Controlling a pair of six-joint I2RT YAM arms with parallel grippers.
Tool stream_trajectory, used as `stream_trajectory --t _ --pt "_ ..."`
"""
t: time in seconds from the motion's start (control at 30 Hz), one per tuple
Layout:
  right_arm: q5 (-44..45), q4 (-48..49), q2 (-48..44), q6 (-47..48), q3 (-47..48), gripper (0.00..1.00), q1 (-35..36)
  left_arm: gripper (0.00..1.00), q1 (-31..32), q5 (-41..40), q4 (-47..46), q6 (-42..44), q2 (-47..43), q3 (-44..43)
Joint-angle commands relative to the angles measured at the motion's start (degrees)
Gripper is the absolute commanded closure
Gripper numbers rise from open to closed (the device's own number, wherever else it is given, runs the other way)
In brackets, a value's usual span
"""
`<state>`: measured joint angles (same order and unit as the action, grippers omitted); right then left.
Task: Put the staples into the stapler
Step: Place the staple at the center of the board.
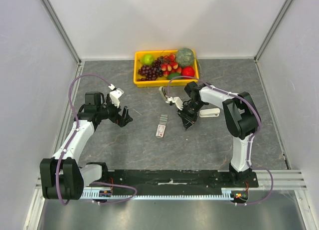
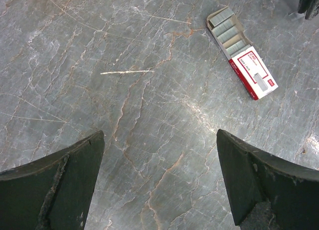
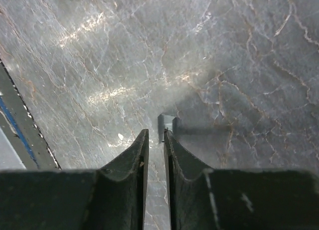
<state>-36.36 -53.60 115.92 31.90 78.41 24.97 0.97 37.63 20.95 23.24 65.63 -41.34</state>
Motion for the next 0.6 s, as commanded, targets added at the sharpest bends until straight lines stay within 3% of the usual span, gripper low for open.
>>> stream_trajectory --t 0.0,0.23,0.57 --pt "5.51 4.82 -4.82 -0.35 -2.03 0.75 2.10 0.01 -0.45 1.40 -0.29 -0.13 -0.76 -1.02" --pt "8.06 5.97 -4.03 -0.35 -2.65 0.76 3.06 0.01 -0.53 1.13 -0.21 -0.13 -1.38 -0.93" --pt "10.95 7.11 -11.76 2.37 -4.23 0.72 3.59 0.01 -0.53 1.48 -0.29 -0.04 -1.29 -0.93"
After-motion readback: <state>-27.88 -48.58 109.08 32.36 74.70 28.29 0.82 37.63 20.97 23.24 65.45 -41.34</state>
